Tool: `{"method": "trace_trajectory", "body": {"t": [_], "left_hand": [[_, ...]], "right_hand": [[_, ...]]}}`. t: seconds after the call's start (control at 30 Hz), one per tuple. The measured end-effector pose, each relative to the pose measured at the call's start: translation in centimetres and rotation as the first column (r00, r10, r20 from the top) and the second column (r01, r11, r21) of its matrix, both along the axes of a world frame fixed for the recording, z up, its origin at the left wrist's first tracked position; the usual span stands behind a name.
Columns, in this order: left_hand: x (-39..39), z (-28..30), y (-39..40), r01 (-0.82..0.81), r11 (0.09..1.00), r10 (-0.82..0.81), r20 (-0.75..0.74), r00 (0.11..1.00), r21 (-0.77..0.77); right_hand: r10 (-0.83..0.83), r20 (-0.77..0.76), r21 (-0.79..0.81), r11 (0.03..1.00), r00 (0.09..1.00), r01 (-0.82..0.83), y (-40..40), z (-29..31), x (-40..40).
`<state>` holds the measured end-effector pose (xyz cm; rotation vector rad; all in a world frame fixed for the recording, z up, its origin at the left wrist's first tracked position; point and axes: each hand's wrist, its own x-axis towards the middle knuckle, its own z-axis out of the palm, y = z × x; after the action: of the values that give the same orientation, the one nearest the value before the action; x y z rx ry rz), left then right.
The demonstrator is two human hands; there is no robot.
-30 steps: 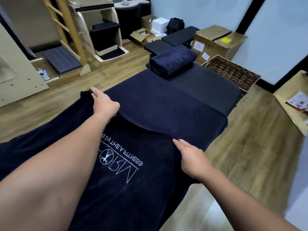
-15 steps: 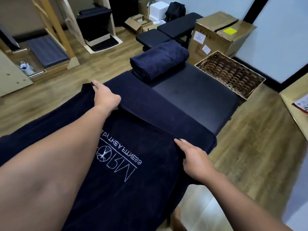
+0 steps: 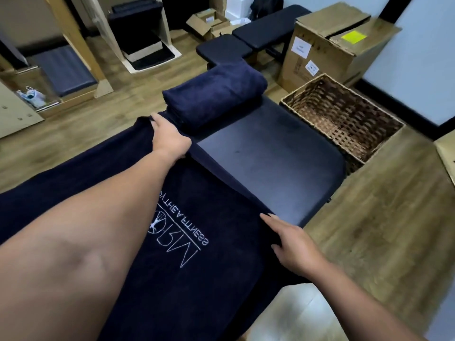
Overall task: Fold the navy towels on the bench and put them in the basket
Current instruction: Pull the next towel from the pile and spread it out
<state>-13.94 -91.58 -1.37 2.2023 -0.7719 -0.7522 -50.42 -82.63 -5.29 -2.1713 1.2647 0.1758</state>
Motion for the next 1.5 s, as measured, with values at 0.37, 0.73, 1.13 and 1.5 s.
{"method": "trace_trajectory", "body": {"t": [0.37, 0.73, 1.13, 1.5], "left_hand": [[-4.4, -6.0, 1.9, 0.676, 0.608, -0.777, 0.136, 0.615, 0.416], [-8.7, -6.0, 1.8, 0.710, 0.521, -0.852, 0.329, 0.407, 0.474], [-11.9, -6.3, 5.5, 0.701, 0.649, -0.760, 0.298, 0.577, 0.296], [-8.0, -8.6, 25.0, 0.465, 0.811, -0.584, 0.458, 0.670, 0.355]], "right_hand": [[-0.156, -0.133, -0.142, 0.980, 0.979, 0.137, -2.1, -1.9, -1.6], [-0.271, -0.054, -0.161, 0.952, 0.961, 0.260, -1.9, -1.8, -2.2], [-0.195, -0.207, -0.186, 0.970, 0.959, 0.157, -2.2, -2.7, -2.1], [0.221, -0.213, -0.378, 0.880, 0.952, -0.289, 3.3, -1.4, 5.5]]}}
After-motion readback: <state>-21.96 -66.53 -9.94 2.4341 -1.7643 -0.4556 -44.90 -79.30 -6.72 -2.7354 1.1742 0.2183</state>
